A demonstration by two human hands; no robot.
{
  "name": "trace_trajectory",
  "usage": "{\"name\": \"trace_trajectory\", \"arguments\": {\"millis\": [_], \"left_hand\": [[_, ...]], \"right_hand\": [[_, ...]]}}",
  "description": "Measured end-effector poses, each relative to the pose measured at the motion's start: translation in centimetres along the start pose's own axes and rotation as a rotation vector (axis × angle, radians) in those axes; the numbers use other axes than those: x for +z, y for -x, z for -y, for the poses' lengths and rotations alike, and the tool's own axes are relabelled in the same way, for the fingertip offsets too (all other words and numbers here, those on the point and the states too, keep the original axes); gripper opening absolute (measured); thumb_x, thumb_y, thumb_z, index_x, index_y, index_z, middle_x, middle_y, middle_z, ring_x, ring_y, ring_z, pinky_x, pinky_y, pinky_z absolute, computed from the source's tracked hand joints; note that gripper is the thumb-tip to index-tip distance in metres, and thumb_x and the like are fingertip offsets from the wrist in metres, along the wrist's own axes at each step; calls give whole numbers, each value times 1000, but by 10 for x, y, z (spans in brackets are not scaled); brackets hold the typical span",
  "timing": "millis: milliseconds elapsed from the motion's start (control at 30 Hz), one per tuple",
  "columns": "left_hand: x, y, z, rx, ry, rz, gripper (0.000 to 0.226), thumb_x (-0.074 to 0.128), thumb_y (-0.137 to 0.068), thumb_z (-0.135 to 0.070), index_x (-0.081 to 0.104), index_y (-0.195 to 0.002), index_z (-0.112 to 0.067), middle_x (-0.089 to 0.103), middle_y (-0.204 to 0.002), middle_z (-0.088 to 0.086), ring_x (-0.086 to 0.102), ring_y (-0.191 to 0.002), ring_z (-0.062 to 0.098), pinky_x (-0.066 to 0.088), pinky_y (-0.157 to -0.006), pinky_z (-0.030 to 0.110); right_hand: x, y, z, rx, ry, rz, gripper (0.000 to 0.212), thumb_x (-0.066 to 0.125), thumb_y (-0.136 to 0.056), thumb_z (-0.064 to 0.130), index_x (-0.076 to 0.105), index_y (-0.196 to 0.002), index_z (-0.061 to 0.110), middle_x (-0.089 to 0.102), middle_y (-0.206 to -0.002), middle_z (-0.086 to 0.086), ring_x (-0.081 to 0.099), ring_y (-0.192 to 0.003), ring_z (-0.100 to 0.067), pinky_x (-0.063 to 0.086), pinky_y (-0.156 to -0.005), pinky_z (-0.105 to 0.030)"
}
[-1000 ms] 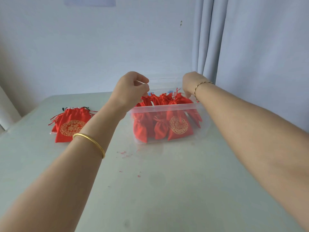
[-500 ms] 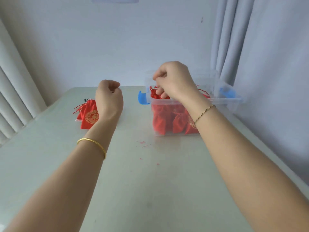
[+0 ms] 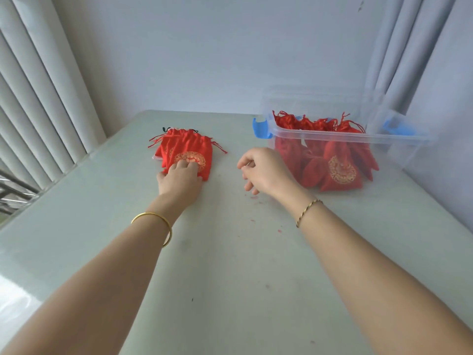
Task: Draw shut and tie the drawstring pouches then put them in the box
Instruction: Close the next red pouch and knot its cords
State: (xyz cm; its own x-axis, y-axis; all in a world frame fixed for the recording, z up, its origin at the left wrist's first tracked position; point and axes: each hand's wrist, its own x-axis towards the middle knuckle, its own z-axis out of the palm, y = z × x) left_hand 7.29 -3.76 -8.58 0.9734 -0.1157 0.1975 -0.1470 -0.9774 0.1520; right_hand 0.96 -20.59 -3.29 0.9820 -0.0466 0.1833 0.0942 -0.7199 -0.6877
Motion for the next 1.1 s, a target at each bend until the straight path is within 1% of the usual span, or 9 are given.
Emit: {"name": "trace_trajectory", "arguments": {"millis": [133, 333, 400, 500, 633, 733, 833, 967, 1100], "left_hand": [[-18, 19, -9, 148, -142, -10, 28, 49, -90, -42, 58, -111, -26, 55, -115, 0, 50, -113, 23, 26, -98, 40], [-58, 58, -29, 358, 336, 494, 22, 62, -85, -34, 71, -94, -16, 70, -92, -2, 65, -84, 13, 51, -79, 25], [-57, 60, -32, 304, 481, 366, 18, 63, -85, -26, 69, -91, -10, 70, -88, 3, 65, -81, 15, 49, -71, 22], [-38, 52, -38, 176, 300, 67, 40, 61, -87, -35, 58, -119, -12, 53, -117, 9, 48, -113, 27, 42, -91, 36], [-20, 50, -51, 103, 148, 153, 42, 58, -88, -41, 58, -118, -12, 44, -125, 11, 33, -124, 32, 33, -98, 42], [-22, 52, -56, 176, 296, 104, 15, 64, -84, -27, 59, -95, -18, 49, -102, 3, 45, -109, 26, 39, -89, 35], [-46, 61, -65, 373, 578, 171, 11, 63, -84, -13, 52, -86, -15, 50, -79, -6, 49, -74, 12, 37, -61, 10], [-76, 69, -74, 483, 665, 145, 13, 62, -85, -11, 50, -82, -16, 49, -75, -6, 43, -64, 6, 36, -56, 11], [-84, 71, -83, 473, 698, 114, 10, 61, -87, -13, 51, -86, -15, 50, -74, -6, 42, -60, 4, 36, -52, 9]], "right_hand": [[5, 5, -10, 56, -9, 28, 23, 41, -87, 2, 56, -81, 18, 57, -70, 0, 69, -63, -28, 58, -60, -41], [1, 22, -28, 88, 22, 47, 32, 44, -86, 0, 53, -69, 25, 69, -80, -17, 69, -66, -31, 55, -60, -38], [-3, 29, -36, 119, 29, 43, 31, 43, -85, -1, 54, -71, 25, 69, -80, -17, 69, -67, -33, 55, -59, -39], [-10, 37, -48, 152, 63, 41, 26, 44, -85, -1, 57, -81, 21, 68, -81, -14, 69, -67, -32, 58, -62, -43], [-20, 46, -54, 144, 13, 12, 23, 46, -87, -2, 60, -88, 16, 61, -82, -8, 65, -56, -20, 55, -54, -35], [-34, 51, -54, 126, 2, 18, 24, 45, -88, -2, 62, -99, 11, 58, -81, -4, 63, -58, -16, 52, -48, -27], [-54, 54, -49, 103, 42, 105, 39, 37, -87, -7, 60, -111, 11, 58, -96, -4, 63, -78, -22, 53, -56, -29], [-83, 59, -44, 167, -195, 236, 37, 33, -90, -5, 62, -107, 11, 64, -98, -10, 61, -85, -20, 53, -70, -32], [-101, 64, -48, 185, -448, 349, 33, 38, -100, 28, 65, -100, 9, 69, -91, -9, 67, -82, -23, 53, -76, -38]]}}
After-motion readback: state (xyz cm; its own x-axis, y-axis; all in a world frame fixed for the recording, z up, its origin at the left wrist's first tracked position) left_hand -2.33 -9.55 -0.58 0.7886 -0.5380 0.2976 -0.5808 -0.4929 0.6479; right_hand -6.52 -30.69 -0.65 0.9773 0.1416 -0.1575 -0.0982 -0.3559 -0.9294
